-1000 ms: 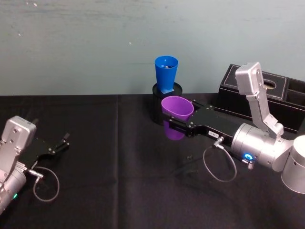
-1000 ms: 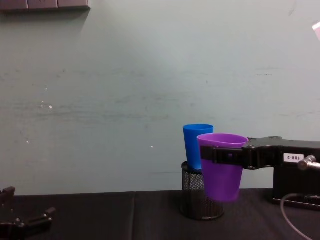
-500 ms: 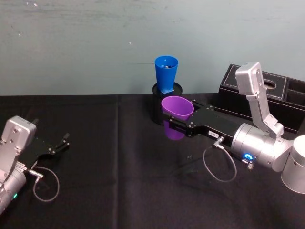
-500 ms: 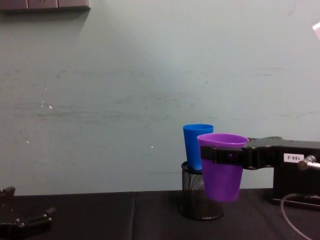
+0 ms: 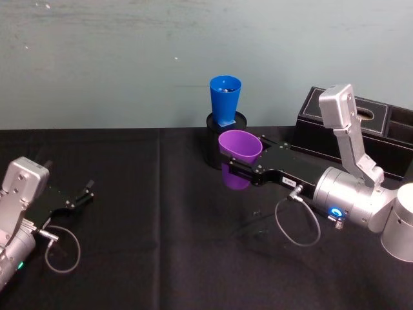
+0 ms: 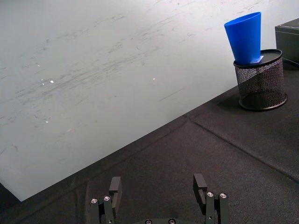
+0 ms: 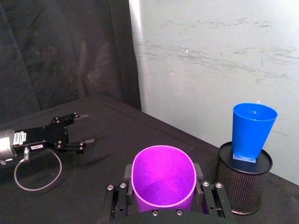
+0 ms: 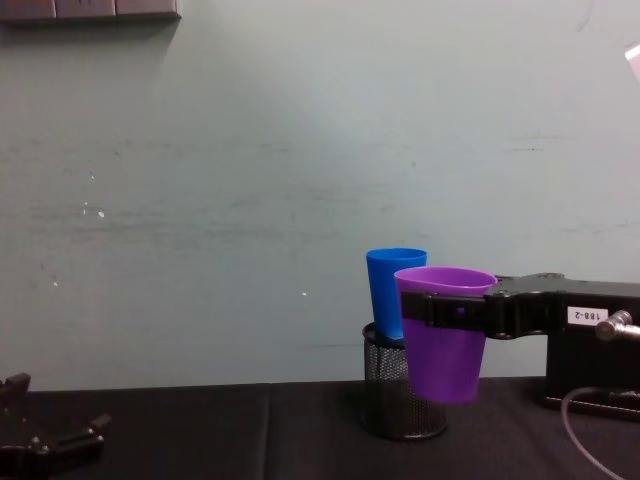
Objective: Pick up one cup with a gripper and tap it against the other cup.
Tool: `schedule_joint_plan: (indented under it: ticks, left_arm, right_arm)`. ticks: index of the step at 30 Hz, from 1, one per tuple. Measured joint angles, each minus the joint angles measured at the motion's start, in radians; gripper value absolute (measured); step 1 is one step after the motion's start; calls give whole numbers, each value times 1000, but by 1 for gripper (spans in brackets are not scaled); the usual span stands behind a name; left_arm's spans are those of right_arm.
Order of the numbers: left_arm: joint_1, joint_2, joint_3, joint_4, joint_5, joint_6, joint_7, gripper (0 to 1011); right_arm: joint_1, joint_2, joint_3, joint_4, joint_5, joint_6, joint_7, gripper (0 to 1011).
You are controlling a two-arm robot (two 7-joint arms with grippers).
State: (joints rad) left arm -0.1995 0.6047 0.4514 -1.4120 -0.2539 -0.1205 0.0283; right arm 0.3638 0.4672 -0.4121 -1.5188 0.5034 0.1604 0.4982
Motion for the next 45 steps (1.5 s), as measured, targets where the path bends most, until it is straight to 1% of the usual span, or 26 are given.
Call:
schedule_joint_plan:
  ticks: [5, 12, 17, 25, 34, 37, 45]
  left_arm:
    - [0, 0, 0, 0, 0, 0, 0, 1000]
    - [0, 0, 0, 0, 0, 0, 0, 1000]
    - [0, 0, 0, 0, 0, 0, 0, 1000]
    - [0, 0, 0, 0, 0, 0, 0, 1000]
    - [0, 0, 0, 0, 0, 0, 0, 1000]
    - [0, 0, 0, 0, 0, 0, 0, 1000]
    - [0, 0, 0, 0, 0, 0, 0, 1000]
  right_arm:
    - [0, 0, 0, 0, 0, 0, 0, 715]
    - [-6, -1, -22, 21, 0, -20, -6, 716]
    - [-17, -1, -30, 42, -9, -38, -13, 715]
    - [-35, -4, -40, 92, -26, -83, -5, 715]
    - [-43, -19, -52, 164, -58, -164, 31, 715]
    - [-43, -24, -52, 179, -71, -180, 34, 715]
    - [-48, -31, -48, 200, -94, -199, 35, 715]
